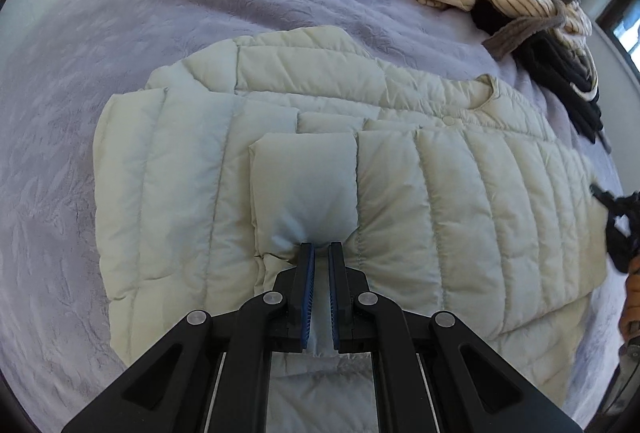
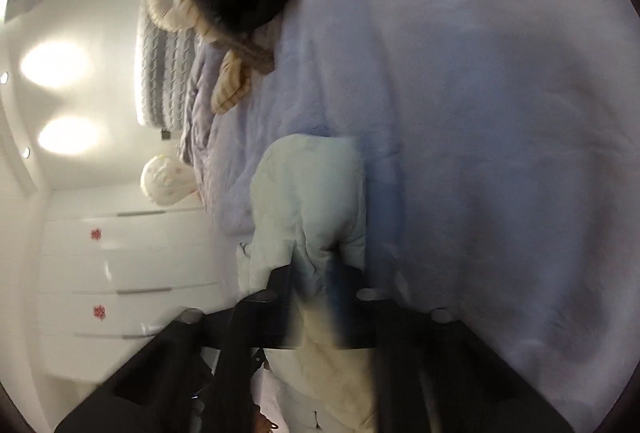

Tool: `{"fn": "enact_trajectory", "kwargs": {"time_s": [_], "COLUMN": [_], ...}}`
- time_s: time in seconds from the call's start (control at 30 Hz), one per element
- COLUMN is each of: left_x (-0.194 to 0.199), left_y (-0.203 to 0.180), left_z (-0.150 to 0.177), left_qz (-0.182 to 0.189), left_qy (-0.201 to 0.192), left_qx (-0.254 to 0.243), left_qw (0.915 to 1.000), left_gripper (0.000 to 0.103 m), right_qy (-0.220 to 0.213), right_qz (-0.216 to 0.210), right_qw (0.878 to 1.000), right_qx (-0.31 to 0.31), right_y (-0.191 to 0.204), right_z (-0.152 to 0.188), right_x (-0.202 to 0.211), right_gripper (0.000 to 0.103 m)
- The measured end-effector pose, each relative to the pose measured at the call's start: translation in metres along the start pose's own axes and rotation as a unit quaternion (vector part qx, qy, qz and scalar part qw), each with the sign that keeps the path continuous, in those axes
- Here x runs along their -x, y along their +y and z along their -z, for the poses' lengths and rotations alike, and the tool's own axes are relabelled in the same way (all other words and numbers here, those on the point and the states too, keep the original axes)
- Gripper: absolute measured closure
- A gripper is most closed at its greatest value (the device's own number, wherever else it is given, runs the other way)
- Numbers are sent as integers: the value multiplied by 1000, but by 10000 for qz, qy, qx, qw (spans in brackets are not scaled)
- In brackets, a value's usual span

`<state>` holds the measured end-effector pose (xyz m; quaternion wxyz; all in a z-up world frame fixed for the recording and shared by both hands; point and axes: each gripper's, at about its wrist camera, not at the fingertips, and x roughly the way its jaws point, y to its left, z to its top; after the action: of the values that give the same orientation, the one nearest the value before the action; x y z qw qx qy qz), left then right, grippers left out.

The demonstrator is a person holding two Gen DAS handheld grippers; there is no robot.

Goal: Fold large clothes
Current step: 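Press the folded sleeve flat with the left tool while the right tool releases the side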

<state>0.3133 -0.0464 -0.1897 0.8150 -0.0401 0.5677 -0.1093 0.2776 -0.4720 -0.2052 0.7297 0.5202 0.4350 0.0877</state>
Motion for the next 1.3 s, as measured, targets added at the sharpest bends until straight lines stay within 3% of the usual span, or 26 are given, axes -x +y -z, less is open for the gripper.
{"fn": "enact_trajectory", "kwargs": {"time_s": [0.13,0.2,0.43,0.7,0.83,1.03,1.3], "left_x": [-8,-10,-13,18,30,32,22], "left_y": [-1,-2,-7,-1,8,17,19], "left_z": [2,2,-1,-2,4,21,31], "left_qz": [41,38,-85,-154,-176,-224,-352], "left_qy": [-1,-12,-41,-175,-195,-62,67], "left_qx": [-33,-26,-134,-87,-13,2,-4], "left_qw": [10000,10000,9999,9997,9997,9997,9994], "left_gripper": [95,95,95,95,95,95,95], "right_qy": [80,127,-26,-426,-631,-246,129], "right_qz": [1297,1550,1718,2490,2448,2442,2733], "right_qw": [9868,9819,9793,9527,9482,9448,9431], "right_qx": [968,1082,1073,1689,1925,2170,1889], "right_y": [10,2,-4,34,53,54,28], "right_z": [-1,-1,6,24,50,88,99], "right_x": [-13,-21,-22,18,45,47,24], "right_gripper": [95,95,94,90,90,90,90]}}
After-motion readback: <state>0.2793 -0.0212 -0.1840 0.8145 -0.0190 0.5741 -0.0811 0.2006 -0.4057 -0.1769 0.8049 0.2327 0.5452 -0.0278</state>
